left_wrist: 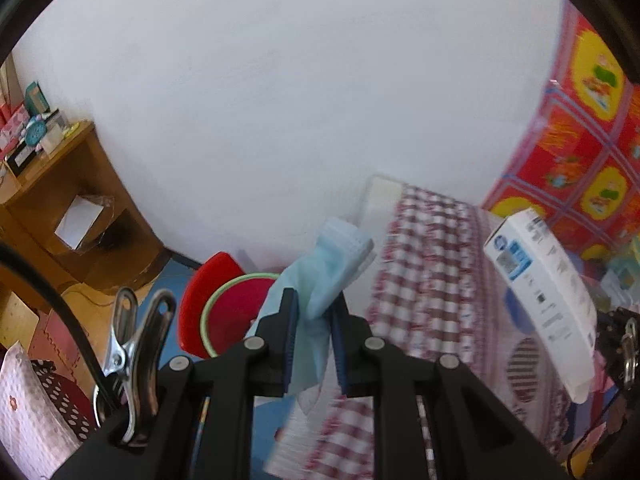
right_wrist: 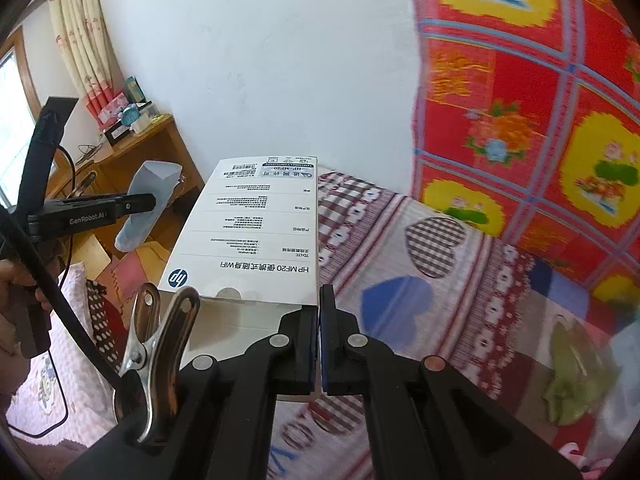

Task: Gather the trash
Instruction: 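Carry the blue cloth and HP box over to the red bin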

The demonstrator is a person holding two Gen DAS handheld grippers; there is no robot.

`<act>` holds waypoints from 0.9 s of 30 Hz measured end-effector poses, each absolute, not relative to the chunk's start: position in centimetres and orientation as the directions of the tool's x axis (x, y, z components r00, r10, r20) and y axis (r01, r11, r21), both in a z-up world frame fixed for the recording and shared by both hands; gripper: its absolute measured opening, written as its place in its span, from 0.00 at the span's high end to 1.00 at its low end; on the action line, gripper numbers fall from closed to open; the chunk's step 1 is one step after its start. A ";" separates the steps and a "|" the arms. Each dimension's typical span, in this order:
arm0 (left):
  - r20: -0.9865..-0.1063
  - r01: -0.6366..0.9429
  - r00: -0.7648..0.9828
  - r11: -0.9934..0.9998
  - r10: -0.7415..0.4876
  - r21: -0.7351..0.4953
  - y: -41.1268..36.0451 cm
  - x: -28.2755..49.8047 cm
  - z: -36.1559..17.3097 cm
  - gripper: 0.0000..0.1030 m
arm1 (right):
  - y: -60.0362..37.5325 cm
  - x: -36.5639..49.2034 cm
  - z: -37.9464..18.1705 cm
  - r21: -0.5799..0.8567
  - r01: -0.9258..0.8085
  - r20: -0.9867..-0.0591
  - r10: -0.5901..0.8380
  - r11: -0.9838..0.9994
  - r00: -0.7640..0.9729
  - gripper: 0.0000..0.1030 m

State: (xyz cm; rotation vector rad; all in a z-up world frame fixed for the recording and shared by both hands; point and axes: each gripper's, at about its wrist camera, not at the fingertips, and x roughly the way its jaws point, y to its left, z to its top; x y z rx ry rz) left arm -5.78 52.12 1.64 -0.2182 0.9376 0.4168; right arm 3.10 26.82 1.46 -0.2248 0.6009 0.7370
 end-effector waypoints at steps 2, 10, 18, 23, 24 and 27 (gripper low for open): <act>-0.827 -0.435 0.511 0.900 0.233 -0.015 54.0 -6.2 0.9 0.84 | 28.6 3.1 1.3 0.024 -0.679 -0.595 0.557 0.733 0.580 0.98; -0.870 -0.419 0.467 0.906 0.160 -0.058 61.3 -7.2 -4.5 0.84 | 36.9 2.4 0.7 0.024 -0.651 -0.624 0.520 0.759 0.583 0.98; -0.896 -0.396 0.434 0.913 0.097 -0.093 65.3 -7.7 -11.2 0.84 | 43.9 1.9 -0.5 -0.027 -0.644 -0.653 0.474 0.764 0.591 0.98; -0.905 -0.393 0.421 0.911 0.056 -0.127 66.7 -7.6 -15.0 0.84 | 47.1 2.4 -1.4 -0.049 -0.648 -0.677 0.452 0.760 0.581 0.98; -0.907 -0.393 0.418 0.910 0.047 -0.134 67.1 -7.4 -16.0 0.84 | 47.7 2.4 -1.6 -0.055 -0.648 -0.683 0.445 0.760 0.580 0.98; -0.911 -0.395 0.413 0.904 0.018 -0.161 67.8 -7.1 -18.6 0.84 | 48.8 2.8 -2.0 -0.068 -0.648 -0.699 0.427 0.758 0.573 0.98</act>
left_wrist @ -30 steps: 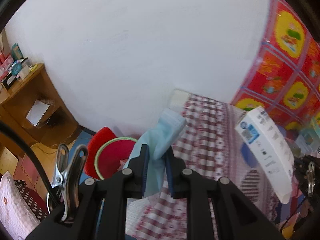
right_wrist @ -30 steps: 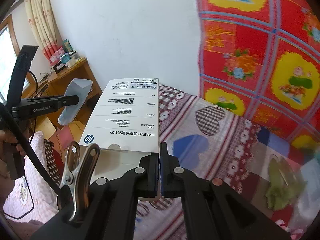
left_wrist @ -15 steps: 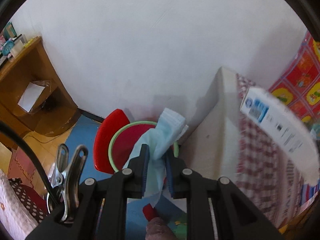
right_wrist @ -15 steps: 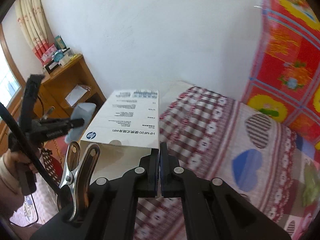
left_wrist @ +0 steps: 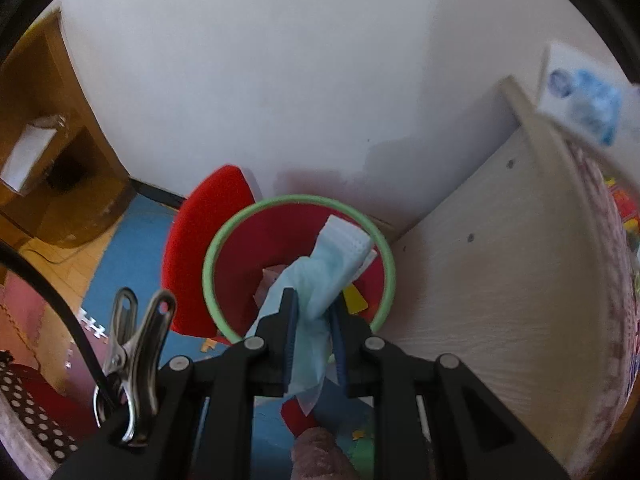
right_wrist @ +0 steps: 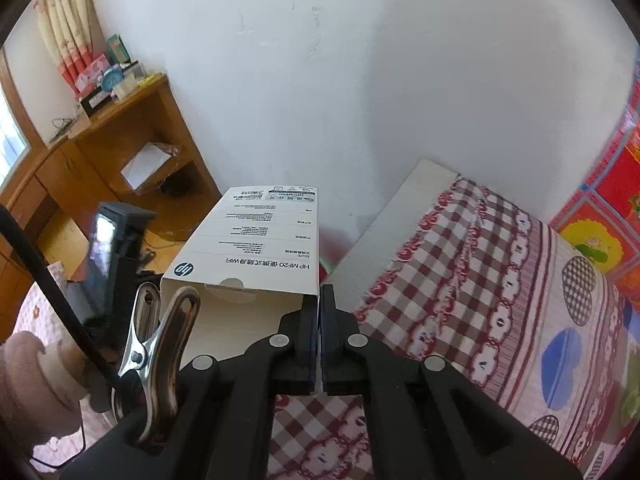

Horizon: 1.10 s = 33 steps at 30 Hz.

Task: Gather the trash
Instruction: 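Carry the blue cloth and HP box over to the red bin, then open the left gripper to drop the blue cloth into the red bin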

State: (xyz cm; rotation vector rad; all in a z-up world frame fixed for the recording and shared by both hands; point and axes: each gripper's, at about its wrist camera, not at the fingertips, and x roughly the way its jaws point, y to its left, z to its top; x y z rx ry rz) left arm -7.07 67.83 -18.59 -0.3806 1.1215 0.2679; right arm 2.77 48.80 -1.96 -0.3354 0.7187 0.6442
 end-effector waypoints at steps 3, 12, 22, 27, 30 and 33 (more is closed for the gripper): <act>-0.915 -0.396 0.403 0.901 -0.003 -0.177 68.3 -6.6 -21.3 0.83 | 49.8 3.1 -2.3 -0.078 -0.644 -0.713 0.409 0.761 0.570 0.98; -0.928 -0.378 0.369 0.903 -0.055 -0.204 69.1 -4.1 -27.0 0.83 | 50.9 4.8 -3.7 -0.095 -0.623 -0.756 0.351 0.777 0.553 0.98; -0.930 -0.406 0.355 0.880 -0.096 -0.246 70.5 -3.1 -29.8 0.67 | 51.5 6.2 -4.5 -0.109 -0.604 -0.778 0.311 0.789 0.546 0.98; -0.931 -0.395 0.356 0.889 -0.084 -0.232 70.7 -3.6 -28.7 0.63 | 52.3 6.6 -4.8 -0.106 -0.609 -0.785 0.310 0.786 0.537 0.98; -0.930 -0.416 0.359 0.880 -0.075 -0.231 71.2 -4.2 -27.7 0.63 | 53.0 6.8 -5.0 -0.100 -0.615 -0.791 0.313 0.782 0.526 0.98; -0.928 -0.437 0.367 0.868 -0.068 -0.237 71.3 -5.0 -26.1 0.63 | 53.8 7.3 -5.4 -0.102 -0.628 -0.802 0.310 0.772 0.511 0.98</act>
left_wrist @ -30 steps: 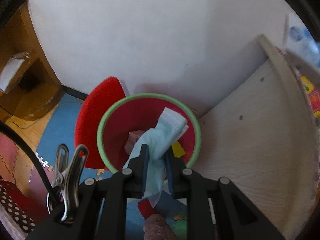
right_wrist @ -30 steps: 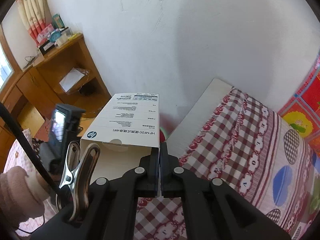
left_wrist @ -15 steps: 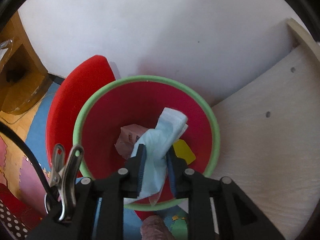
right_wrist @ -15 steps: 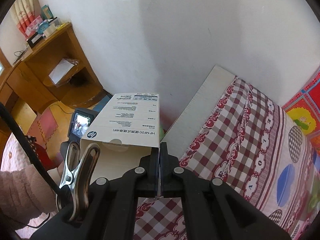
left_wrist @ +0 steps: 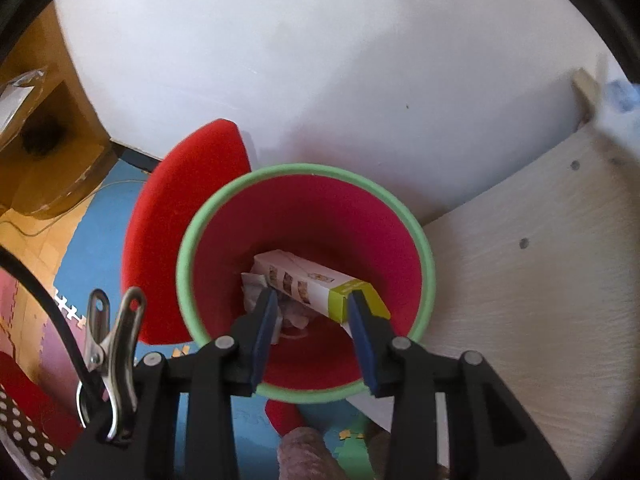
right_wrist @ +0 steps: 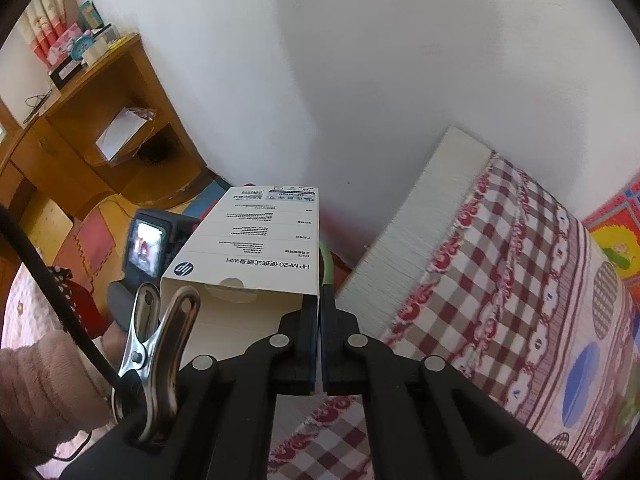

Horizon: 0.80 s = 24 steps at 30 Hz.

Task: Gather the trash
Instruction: 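Open the left gripper to drop the blue cloth into the red bin, then lower the HP box into the red bin and open the right gripper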

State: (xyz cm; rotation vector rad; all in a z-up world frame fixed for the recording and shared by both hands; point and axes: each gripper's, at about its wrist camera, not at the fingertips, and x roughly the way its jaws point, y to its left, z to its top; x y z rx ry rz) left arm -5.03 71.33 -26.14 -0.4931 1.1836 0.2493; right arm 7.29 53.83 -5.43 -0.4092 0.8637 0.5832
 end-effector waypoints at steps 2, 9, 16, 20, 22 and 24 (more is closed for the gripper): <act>-0.928 -0.447 0.367 0.864 -0.060 -0.233 71.6 -5.5 -25.3 0.63 | 54.6 7.6 -5.9 -0.103 -0.639 -0.813 0.305 0.762 0.495 0.98; -0.924 -0.500 0.381 0.833 -0.035 -0.238 73.0 -8.0 -21.8 0.63 | 58.0 9.4 -8.1 -0.122 -0.667 -0.861 0.256 0.735 0.439 0.98; -0.918 -0.523 0.396 0.822 0.002 -0.224 74.2 -9.9 -18.7 0.63 | 61.8 11.5 -10.8 -0.149 -0.684 -0.905 0.180 0.714 0.385 0.98; -0.914 -0.533 0.406 0.817 0.019 -0.220 74.8 -10.6 -17.5 0.63 | 63.9 12.3 -12.0 -0.180 -0.703 -0.919 0.138 0.688 0.370 0.98; -0.913 -0.537 0.408 0.815 0.022 -0.220 75.0 -10.7 -17.3 0.63 | 64.5 12.9 -12.5 -0.191 -0.709 -0.926 0.115 0.678 0.360 0.98; -0.912 -0.540 0.409 0.812 0.026 -0.220 75.2 -10.9 -17.0 0.63 | 65.3 13.5 -13.2 -0.192 -0.714 -0.935 0.095 0.674 0.341 0.98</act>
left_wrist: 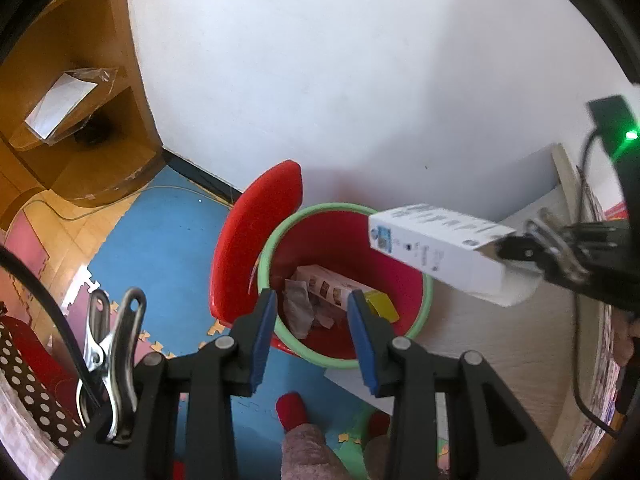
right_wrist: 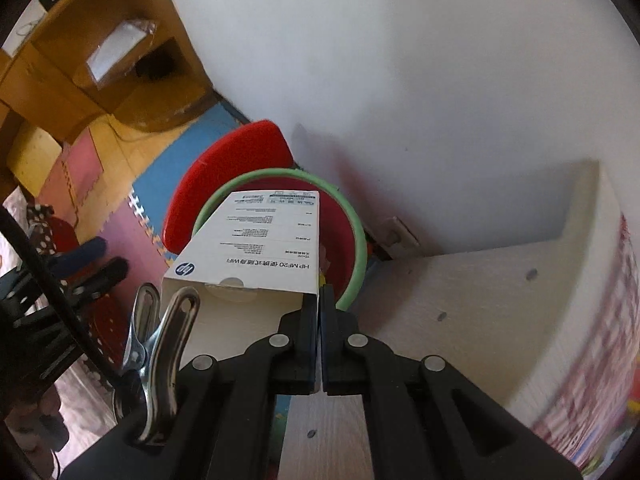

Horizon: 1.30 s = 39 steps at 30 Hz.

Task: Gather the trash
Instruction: 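Lower the HP box into the red bin and open the right gripper, then move both grippers back from the bin toward the trash pile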

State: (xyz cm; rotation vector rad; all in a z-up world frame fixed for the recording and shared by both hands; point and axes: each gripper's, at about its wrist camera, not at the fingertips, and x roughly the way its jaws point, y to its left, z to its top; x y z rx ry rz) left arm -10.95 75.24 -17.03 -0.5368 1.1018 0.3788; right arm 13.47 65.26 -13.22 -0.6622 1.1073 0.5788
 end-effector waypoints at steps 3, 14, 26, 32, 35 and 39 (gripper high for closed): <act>-0.910 -0.543 0.413 0.810 0.027 -0.222 75.4 -11.2 -16.8 0.63 | 66.0 14.1 -14.1 -0.192 -0.718 -0.944 0.076 0.670 0.322 0.98; -0.909 -0.538 0.416 0.814 0.029 -0.220 75.1 -11.9 -16.1 0.63 | 68.3 15.2 -17.2 -0.213 -0.715 -0.956 0.008 0.666 0.292 0.98; -0.904 -0.520 0.427 0.825 0.027 -0.221 74.6 -11.5 -15.4 0.63 | 67.6 15.6 -15.9 -0.135 -0.696 -0.958 0.088 0.705 0.274 0.69; -0.901 -0.498 0.433 0.838 0.016 -0.224 74.1 -10.8 -14.7 0.63 | 66.9 14.6 -13.9 -0.081 -0.701 -0.952 0.154 0.709 0.266 0.69; -0.901 -0.476 0.433 0.853 0.017 -0.213 73.8 -10.2 -14.2 0.63 | 66.2 13.8 -12.6 -0.048 -0.704 -0.943 0.200 0.708 0.265 0.69; -0.902 -0.448 0.433 0.871 0.011 -0.204 73.3 -9.4 -13.1 0.63 | 64.8 12.1 -10.6 0.005 -0.712 -0.920 0.281 0.702 0.271 0.69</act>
